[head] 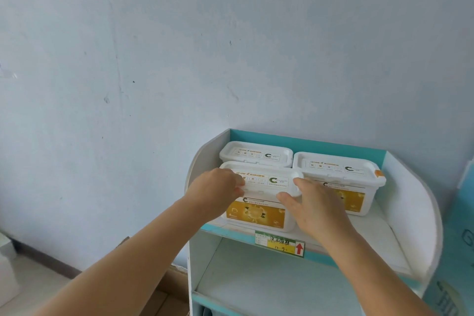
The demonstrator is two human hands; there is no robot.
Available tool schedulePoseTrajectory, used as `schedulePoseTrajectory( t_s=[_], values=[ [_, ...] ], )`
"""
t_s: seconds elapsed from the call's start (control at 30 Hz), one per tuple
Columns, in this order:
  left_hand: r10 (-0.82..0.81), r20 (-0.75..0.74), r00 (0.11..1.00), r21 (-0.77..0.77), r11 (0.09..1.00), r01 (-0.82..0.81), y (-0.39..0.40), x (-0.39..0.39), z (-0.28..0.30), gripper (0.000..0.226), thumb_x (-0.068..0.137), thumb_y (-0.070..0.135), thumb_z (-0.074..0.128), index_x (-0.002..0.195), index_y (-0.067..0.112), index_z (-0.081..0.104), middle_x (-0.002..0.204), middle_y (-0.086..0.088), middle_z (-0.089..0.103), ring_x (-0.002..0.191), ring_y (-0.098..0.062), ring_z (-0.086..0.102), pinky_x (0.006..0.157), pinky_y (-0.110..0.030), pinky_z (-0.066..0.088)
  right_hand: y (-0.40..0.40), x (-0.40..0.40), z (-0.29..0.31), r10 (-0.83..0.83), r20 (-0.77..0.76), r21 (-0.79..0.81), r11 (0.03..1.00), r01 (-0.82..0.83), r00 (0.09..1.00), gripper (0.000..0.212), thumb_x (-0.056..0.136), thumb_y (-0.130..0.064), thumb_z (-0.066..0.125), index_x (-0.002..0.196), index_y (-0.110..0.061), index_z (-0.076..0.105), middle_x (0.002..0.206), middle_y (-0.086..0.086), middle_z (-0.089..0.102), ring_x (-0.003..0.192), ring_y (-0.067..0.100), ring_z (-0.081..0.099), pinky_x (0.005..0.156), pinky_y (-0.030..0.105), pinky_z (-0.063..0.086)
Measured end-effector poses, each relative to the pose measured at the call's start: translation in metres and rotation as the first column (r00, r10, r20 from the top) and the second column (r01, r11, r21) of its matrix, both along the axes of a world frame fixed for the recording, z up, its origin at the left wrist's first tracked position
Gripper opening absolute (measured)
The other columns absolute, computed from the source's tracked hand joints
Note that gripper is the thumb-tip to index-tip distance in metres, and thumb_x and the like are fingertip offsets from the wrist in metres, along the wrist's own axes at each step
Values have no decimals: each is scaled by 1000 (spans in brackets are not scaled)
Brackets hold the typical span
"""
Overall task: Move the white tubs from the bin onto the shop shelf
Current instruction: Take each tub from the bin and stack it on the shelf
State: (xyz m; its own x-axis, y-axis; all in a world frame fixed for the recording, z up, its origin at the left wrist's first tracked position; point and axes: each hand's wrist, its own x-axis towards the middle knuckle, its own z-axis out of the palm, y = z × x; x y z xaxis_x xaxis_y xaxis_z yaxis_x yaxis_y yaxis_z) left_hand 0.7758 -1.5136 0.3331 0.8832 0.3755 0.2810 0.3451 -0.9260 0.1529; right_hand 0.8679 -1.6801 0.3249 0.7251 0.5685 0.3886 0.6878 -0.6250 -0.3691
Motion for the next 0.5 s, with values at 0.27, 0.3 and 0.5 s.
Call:
schedulePoseTrajectory(
  t_s=[0.27, 0.3, 0.5],
  values=[
    [78, -31, 996, 176, 982, -71, 14, -2, -9, 21, 96, 23, 52, 114, 23, 61, 106, 3, 65, 88, -15, 65, 76, -27, 56, 17, -6, -4, 11, 56, -78, 997, -7, 998, 30, 95, -45, 45, 91, -16, 53, 102, 1, 64, 84, 15, 57, 64, 26, 44],
    [90, -17, 996, 156, 984, -86, 13, -3, -9, 20, 97, 24, 50, 112, 21, 61, 105, 2, 65, 88, -16, 64, 75, -27, 56, 19, -7, -5, 8, 57, -91, 996, -3, 998, 29, 96, -44, 44, 90, -17, 50, 101, 2, 62, 84, 15, 55, 64, 26, 42],
    [-9, 39, 999, 136, 991, 4, -16, -24, -15, 38, 95, 27, 50, 131, 15, 46, 131, 2, 52, 118, -17, 49, 92, -29, 44, 2, -21, -14, 32, 43, -203, 979, -22, 999, 66, 97, -46, 39, 148, -10, 18, 157, 6, 18, 145, 25, 16, 115, 35, 22]
  ],
)
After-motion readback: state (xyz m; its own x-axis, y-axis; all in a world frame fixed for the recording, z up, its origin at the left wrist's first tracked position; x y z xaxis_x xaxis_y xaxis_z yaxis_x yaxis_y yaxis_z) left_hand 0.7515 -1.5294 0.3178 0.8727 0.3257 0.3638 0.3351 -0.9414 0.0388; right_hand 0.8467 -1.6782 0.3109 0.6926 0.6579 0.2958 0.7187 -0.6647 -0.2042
